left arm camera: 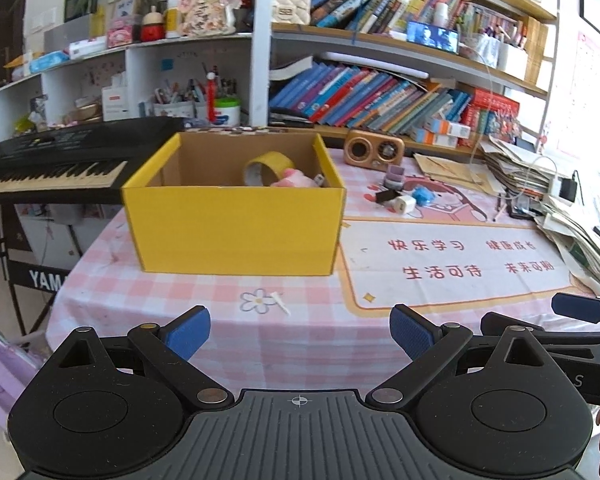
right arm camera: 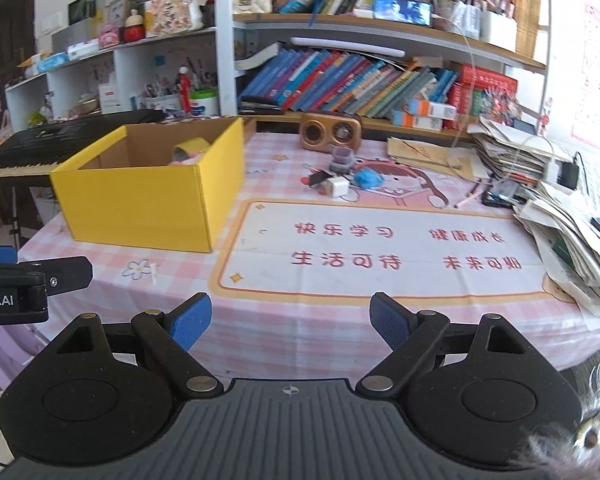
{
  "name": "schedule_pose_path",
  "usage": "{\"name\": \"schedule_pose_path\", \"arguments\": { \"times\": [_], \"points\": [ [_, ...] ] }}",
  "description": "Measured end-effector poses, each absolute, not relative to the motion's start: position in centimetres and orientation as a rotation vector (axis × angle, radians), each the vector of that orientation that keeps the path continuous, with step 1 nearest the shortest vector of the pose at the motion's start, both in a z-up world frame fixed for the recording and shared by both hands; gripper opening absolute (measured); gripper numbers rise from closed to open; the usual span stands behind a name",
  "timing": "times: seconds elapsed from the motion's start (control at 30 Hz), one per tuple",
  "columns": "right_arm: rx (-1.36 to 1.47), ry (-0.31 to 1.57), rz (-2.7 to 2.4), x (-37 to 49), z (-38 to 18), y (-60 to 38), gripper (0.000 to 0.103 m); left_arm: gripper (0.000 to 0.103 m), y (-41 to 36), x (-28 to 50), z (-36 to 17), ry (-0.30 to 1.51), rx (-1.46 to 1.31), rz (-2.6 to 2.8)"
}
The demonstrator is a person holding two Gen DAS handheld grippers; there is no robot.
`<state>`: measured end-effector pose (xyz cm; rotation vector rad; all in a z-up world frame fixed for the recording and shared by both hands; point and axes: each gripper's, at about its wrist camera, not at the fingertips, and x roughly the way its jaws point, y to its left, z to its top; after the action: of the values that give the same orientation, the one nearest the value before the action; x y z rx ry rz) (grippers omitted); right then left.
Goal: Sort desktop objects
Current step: 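Move both open tools across the desk toward the blue bag and white plug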
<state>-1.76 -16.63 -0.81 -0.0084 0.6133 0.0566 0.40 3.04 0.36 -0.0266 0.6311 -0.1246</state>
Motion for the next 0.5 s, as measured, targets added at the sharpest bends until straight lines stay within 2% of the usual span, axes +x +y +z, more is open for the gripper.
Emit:
{"name": "schedule_pose_path", "arguments": {
  "times": [0.5],
  "points": [
    [0.013,0.649,-0.007,0.7,-1.5,-21.4,0.086,0.098,-1.8,3.9,-0.1,0.663,-0.005,-0.198]
  ]
}}
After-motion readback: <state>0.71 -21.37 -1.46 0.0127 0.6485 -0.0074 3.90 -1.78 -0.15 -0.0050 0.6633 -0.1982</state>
